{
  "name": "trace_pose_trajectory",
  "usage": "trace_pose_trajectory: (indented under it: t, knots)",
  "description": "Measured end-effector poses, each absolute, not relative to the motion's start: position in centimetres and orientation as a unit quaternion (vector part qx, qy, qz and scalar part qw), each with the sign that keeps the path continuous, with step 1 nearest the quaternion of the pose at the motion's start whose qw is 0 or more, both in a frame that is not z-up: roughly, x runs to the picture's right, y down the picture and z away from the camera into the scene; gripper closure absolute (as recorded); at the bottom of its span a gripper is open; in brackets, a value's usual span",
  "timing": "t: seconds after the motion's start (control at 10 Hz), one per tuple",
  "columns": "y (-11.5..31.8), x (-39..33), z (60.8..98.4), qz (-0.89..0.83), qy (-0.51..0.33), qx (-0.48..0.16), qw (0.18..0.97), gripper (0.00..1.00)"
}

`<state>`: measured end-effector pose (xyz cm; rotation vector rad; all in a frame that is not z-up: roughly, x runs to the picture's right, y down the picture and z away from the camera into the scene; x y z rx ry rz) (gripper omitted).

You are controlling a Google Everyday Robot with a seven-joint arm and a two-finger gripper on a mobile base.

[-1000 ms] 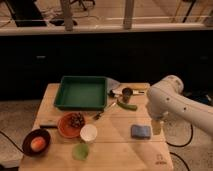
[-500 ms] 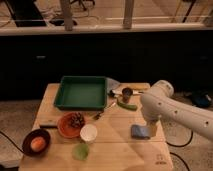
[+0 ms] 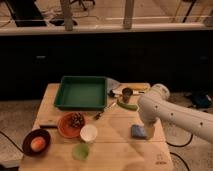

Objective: Place sponge in tray

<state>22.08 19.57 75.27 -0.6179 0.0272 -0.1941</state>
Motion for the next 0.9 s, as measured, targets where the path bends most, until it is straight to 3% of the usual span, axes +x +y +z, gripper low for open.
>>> trace_pose_trajectory:
  t: [0.9]
  knots:
    - [21.5, 21.8, 77.4, -0.141, -0.011, -0.315, 0.939, 0.2]
